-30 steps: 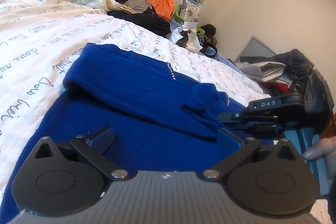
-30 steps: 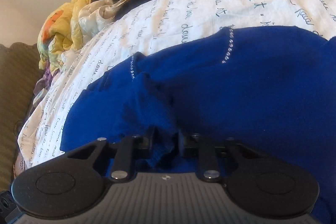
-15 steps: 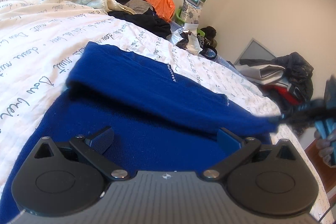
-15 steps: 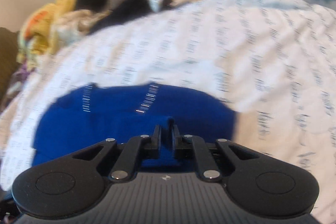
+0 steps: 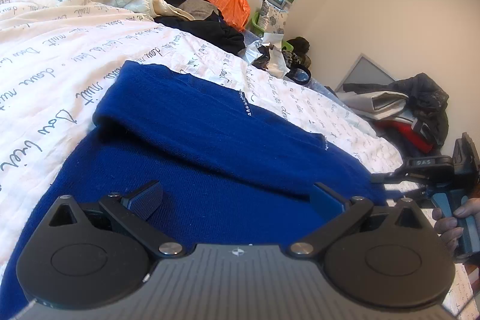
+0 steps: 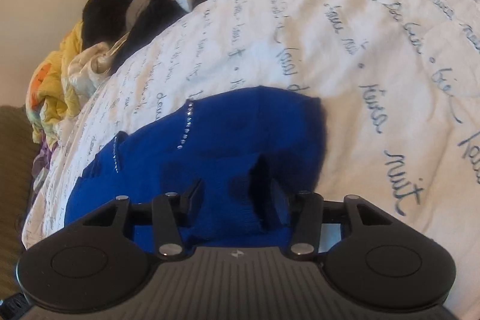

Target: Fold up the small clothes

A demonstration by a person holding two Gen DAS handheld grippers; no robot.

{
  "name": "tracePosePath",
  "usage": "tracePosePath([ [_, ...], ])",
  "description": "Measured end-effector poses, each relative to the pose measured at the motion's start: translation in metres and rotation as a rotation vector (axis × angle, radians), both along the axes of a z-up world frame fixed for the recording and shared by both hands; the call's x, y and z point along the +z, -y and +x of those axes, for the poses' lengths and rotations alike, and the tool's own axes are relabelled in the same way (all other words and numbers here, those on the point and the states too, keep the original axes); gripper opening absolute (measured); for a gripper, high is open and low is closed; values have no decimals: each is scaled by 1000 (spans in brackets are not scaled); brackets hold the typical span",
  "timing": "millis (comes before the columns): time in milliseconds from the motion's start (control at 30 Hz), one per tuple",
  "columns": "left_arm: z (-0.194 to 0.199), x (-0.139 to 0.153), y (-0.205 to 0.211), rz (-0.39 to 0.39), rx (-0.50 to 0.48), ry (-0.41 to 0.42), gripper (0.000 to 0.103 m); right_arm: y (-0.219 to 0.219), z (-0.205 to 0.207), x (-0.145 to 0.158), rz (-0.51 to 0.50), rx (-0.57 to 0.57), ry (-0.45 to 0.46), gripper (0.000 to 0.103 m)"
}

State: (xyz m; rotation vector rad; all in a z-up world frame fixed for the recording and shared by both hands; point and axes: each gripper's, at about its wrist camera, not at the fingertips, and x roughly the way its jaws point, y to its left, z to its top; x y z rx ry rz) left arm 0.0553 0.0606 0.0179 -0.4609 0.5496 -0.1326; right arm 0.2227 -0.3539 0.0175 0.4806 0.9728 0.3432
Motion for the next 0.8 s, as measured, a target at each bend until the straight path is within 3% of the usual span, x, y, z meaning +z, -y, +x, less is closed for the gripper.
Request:
tracePosePath([
  [33, 0, 0, 0, 0, 0, 0, 103, -5, 0, 2, -13, 27, 4, 3],
  [167, 0, 0, 0, -1, 0, 0, 103, 0, -12, 35, -98, 32, 139, 3],
  [267, 0, 0, 0, -3, 1, 1, 103, 15, -2, 14, -230, -4, 57, 3],
  [333, 0, 1, -1, -6, 3, 0, 103, 20, -6, 4, -212, -9, 43, 3],
  [400, 1, 7, -8, -15, 33, -1, 103, 22, -13, 11, -161, -44, 35, 13],
  [433, 4, 14, -16, -28, 75, -2, 103, 22, -16, 16, -139, -36, 49, 34],
  [467, 7, 23, -28, -59, 119, 6, 103, 21, -18, 22, -143, -27, 80, 68],
  [533, 24, 39, -55, -125, 225, 19, 103, 18, -22, 34, -231, -45, 187, 100],
  [567, 40, 44, -65, -121, 248, -5, 103, 17, -20, 37, -290, -52, 222, 100],
  [633, 82, 47, -76, -64, 226, -92, 102, 20, -6, 34, -340, -77, 200, 100],
  [733, 134, 35, -82, 14, 186, -193, 96, 31, 19, 15, -204, -103, 130, 99],
  [800, 160, 23, -83, 28, 142, -267, 86, 24, 29, 2, -176, -100, 105, 89],
])
